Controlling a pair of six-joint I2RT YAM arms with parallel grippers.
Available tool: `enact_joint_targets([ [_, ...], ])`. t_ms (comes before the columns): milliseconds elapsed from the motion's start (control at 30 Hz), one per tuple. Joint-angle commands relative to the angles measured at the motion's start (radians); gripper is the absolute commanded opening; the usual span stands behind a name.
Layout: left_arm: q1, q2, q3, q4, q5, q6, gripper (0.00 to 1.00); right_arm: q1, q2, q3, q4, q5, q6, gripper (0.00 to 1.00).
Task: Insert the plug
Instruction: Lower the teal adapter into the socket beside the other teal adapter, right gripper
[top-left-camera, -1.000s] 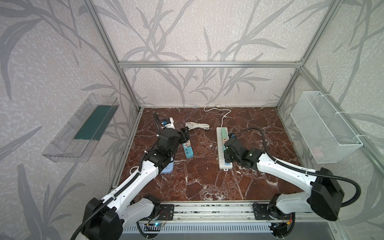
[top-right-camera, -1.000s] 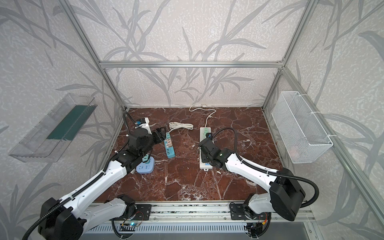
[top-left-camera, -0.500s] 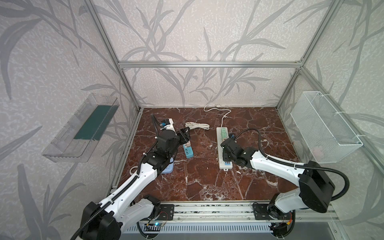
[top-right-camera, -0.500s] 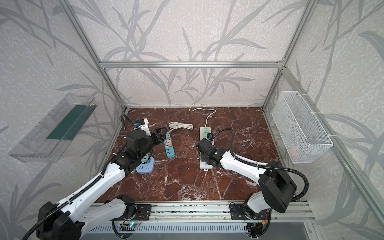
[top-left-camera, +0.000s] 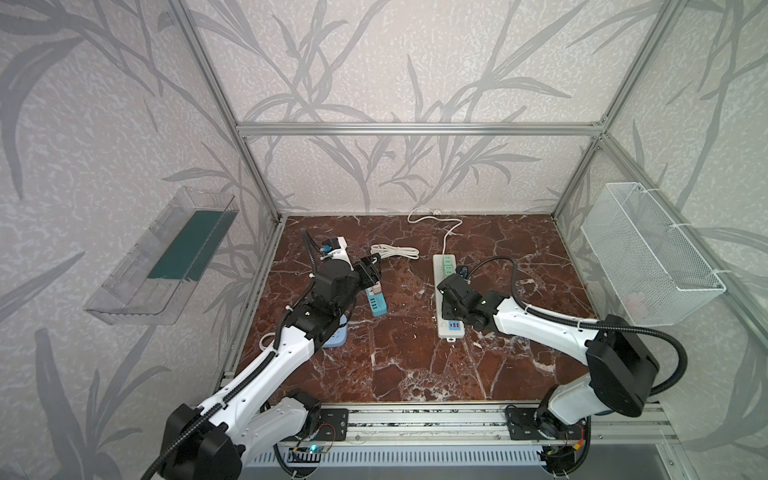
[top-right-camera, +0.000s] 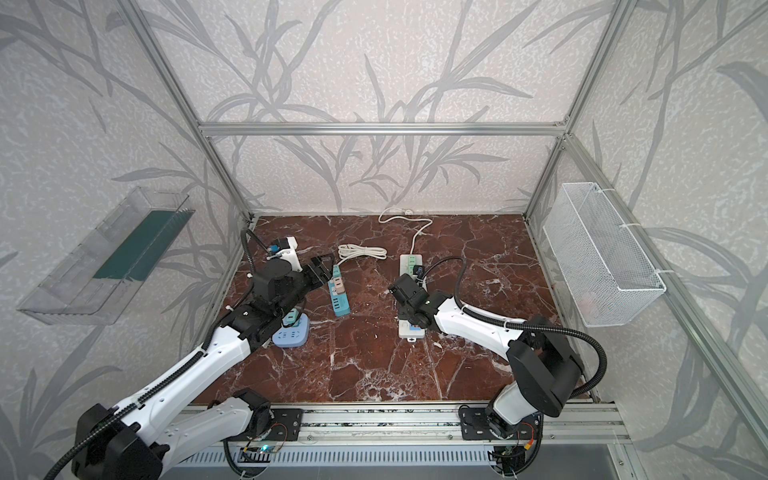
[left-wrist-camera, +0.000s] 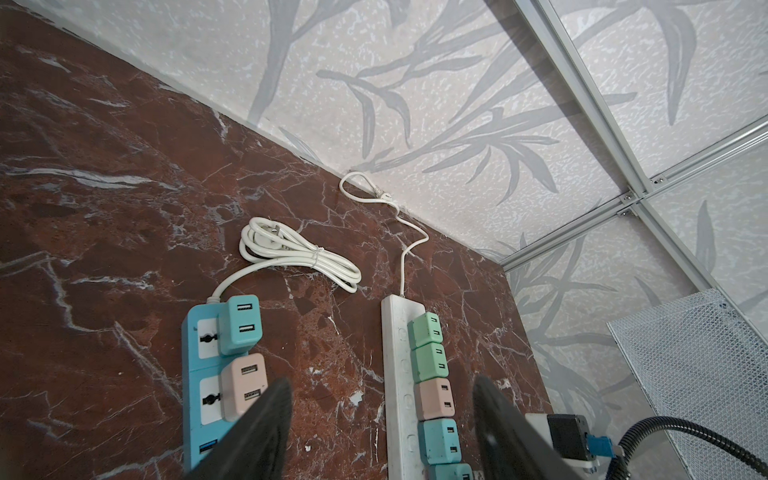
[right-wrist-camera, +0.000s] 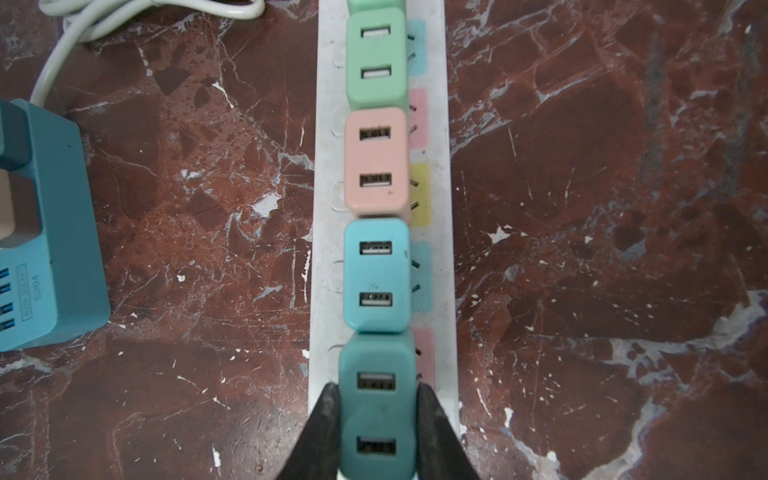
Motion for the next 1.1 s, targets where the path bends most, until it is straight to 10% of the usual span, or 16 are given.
enact_joint_targets([
  [0, 0.007, -0.026, -0.007, 0.016, -0.003, -0.015, 0.69, -0.004, 0.014, 0.014, -0.060, -0.025, 0.030, 0.00],
  [1067, 0.027, -0.014, -0.014, 0.021, -0.011, -0.016, 0.69, -0.007, 0.157, -0.059, -0.053, 0.050, 0.092, 0.00],
])
